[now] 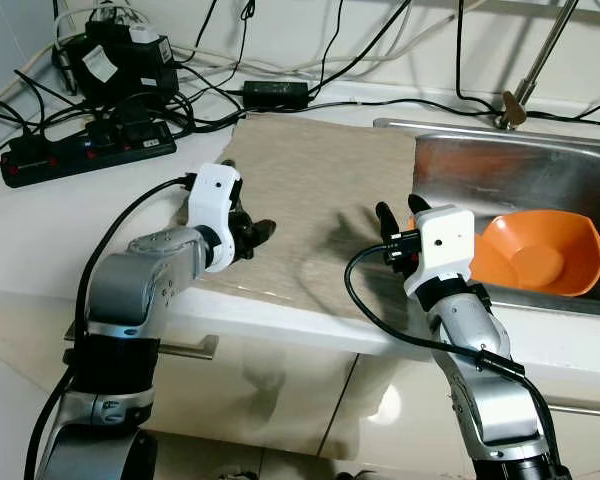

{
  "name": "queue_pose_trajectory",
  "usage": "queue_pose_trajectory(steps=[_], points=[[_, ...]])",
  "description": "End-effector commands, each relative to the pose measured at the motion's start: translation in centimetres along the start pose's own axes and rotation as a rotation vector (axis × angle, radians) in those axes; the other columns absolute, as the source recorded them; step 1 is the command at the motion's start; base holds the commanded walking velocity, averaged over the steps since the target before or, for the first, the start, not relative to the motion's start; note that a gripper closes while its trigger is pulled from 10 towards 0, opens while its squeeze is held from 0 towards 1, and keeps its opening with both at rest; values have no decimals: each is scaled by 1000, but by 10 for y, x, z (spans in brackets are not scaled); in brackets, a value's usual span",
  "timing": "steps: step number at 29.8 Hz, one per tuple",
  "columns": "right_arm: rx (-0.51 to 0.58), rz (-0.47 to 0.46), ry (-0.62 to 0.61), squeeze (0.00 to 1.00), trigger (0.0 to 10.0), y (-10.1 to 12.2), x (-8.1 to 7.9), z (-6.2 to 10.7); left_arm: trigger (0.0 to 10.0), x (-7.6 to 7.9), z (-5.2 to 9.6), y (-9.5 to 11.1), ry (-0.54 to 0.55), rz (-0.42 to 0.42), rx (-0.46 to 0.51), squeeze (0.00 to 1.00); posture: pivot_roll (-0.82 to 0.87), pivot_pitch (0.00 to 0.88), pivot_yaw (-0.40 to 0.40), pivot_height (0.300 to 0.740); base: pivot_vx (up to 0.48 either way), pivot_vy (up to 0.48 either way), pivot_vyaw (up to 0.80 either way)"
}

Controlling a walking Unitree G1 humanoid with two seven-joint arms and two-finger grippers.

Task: Kitchen organization

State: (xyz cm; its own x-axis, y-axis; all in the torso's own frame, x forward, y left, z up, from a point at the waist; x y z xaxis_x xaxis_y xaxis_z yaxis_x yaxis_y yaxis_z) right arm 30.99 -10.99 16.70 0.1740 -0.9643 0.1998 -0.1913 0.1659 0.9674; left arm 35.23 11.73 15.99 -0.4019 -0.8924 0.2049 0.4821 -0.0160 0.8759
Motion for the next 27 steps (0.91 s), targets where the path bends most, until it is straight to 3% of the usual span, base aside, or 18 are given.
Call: queue_pose_trajectory(steps=[1,5,9,11,15,19,24,27], points=[[9,3,-12,0,10000,2,3,0,10000,5,2,-2,1,19,-28,0,-19,0,1,732,0,0,0],[8,2,-11,0,10000,2,2,0,10000,5,2,-10,29,4,-64,0,-17,0,-2,732,0,0,0],[6,4,-6,0,10000,1,3,0,10000,-6,2,-18,117,-50,-102,0,-17,0,-9,732,0,0,0],[3,5,-5,0,10000,1,3,0,10000,-12,6,-11,179,-153,-69,0,-16,0,-10,732,0,0,0],[0,6,-2,0,10000,0,3,0,10000,-13,13,16,214,-189,32,0,-10,0,-15,732,0,0,0],[0,6,0,0,10000,0,2,-1,10000,-21,15,23,260,-224,55,0,-9,0,-18,732,0,0,0],[-3,8,4,0,10000,-1,2,-1,10000,-41,13,8,298,-131,-13,0,-8,0,-22,732,0,0,0],[-4,8,6,0,10000,-2,2,-1,10000,-42,9,-3,284,-78,-53,0,-12,0,-24,732,0,0,0]])
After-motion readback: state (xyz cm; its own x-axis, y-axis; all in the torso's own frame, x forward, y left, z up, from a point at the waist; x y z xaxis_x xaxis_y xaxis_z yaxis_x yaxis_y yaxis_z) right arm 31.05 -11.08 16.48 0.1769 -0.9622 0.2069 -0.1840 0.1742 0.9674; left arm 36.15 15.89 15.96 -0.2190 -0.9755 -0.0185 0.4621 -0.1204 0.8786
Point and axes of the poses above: a point about 5 cm out from each wrist's last joint towards the gripper, its own z axis pointing back from the gripper into the wrist, its own y axis along the axis of the wrist's last joint, x = y × z, the point moved 4 cm from there along -z, pointing out of the wrist towards the gripper, and after that the axes turned 2 degrees about z, right-handed, at the moved point
